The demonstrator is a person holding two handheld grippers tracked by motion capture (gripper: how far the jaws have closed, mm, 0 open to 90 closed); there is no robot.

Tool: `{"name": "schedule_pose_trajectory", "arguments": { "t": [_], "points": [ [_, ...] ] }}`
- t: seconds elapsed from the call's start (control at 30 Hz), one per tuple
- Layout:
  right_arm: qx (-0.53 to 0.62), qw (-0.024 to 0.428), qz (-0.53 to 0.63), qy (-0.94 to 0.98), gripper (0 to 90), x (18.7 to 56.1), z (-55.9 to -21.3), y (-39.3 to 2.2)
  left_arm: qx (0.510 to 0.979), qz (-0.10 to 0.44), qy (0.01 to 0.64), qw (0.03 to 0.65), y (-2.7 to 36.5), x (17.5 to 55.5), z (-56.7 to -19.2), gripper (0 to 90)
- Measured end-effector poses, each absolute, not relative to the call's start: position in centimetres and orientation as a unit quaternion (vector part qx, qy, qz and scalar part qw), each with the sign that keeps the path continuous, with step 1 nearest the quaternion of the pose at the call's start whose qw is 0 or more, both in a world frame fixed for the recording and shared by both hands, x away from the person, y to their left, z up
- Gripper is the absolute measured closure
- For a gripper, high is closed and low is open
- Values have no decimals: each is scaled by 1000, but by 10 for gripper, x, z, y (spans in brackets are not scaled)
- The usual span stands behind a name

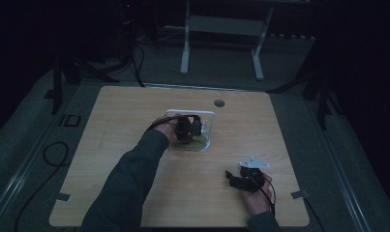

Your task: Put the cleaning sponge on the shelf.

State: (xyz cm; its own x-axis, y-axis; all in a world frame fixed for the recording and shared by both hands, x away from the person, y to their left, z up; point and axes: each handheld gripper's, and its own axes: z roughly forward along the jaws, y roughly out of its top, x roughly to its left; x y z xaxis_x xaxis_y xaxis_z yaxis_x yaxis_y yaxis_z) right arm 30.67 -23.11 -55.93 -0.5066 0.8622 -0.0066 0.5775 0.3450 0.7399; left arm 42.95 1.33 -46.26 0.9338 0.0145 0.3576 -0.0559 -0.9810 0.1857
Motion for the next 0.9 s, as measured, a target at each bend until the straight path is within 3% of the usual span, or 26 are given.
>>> {"name": "schedule_pose_trajectory", "arguments": {
  "t": [0.6, 0.9],
  "points": [
    [452, 204, 349, 795, 301, 307, -559, -231, 973, 211, -12, 90, 11, 432, -467, 708],
    [452, 203, 349, 795, 301, 307, -559, -231, 972, 214, -2, 96, 11, 431, -465, 645]
  ]
}}
